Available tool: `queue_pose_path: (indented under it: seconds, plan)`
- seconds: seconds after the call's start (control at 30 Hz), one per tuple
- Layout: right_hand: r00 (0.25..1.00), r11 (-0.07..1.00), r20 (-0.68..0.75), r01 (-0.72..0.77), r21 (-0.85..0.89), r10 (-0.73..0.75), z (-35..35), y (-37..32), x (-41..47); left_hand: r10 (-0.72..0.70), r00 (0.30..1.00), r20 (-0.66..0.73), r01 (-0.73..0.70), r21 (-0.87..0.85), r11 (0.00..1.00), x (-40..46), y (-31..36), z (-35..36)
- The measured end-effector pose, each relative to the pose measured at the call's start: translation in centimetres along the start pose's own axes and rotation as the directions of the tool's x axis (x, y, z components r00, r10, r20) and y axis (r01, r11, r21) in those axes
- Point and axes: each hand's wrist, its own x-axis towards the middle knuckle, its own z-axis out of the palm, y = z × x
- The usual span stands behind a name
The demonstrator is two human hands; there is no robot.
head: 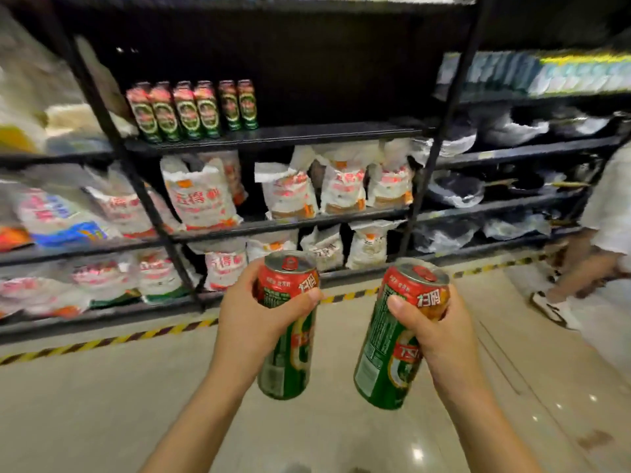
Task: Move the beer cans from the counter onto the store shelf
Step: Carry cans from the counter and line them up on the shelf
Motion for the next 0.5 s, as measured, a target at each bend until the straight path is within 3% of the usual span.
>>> queue_pose_path:
  seconds: [0.2,0.5]
  plan:
    - [0.991,0.999,0.133,0.001,-0.046,0.005,5.1,0.2,5.7,-0.043,0.990,-0.131,0.039,-0.029,0.999,4.3,-1.3,-3.1]
    - [0.979,0.997,0.203,-0.001,-0.082,0.017,8.9,0.9,20.0,-0.066,0.971,-0.230,0.055,-0.054,0.997,16.4,-1.3,-1.4]
